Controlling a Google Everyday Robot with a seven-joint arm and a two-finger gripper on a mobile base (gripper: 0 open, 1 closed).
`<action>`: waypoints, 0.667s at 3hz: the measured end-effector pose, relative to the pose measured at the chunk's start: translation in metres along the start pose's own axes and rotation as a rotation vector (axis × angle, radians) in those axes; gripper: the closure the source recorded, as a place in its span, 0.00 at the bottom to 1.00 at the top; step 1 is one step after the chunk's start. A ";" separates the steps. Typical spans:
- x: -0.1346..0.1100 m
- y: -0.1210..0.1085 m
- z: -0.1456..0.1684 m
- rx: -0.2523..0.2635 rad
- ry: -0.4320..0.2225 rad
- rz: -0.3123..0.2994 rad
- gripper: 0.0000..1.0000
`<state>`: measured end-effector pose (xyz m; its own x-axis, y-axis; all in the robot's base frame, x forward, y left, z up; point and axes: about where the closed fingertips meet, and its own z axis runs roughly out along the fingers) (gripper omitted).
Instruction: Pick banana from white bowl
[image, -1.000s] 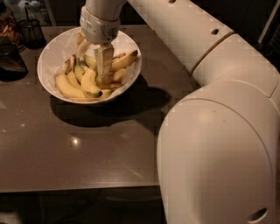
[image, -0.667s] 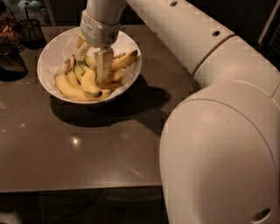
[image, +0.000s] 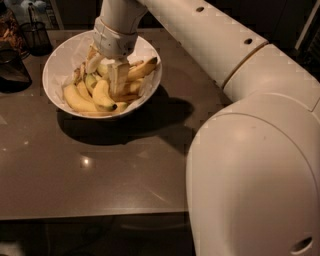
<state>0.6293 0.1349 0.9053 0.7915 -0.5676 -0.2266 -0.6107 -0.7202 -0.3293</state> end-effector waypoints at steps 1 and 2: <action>-0.001 0.000 0.005 0.007 -0.015 0.007 0.34; 0.001 0.003 0.007 0.023 -0.011 0.039 0.54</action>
Offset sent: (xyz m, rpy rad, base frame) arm -0.0048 -0.0081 -0.0075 0.0309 0.0144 -0.0816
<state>0.6284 0.1352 0.8982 0.7676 -0.5904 -0.2495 -0.6403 -0.6882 -0.3411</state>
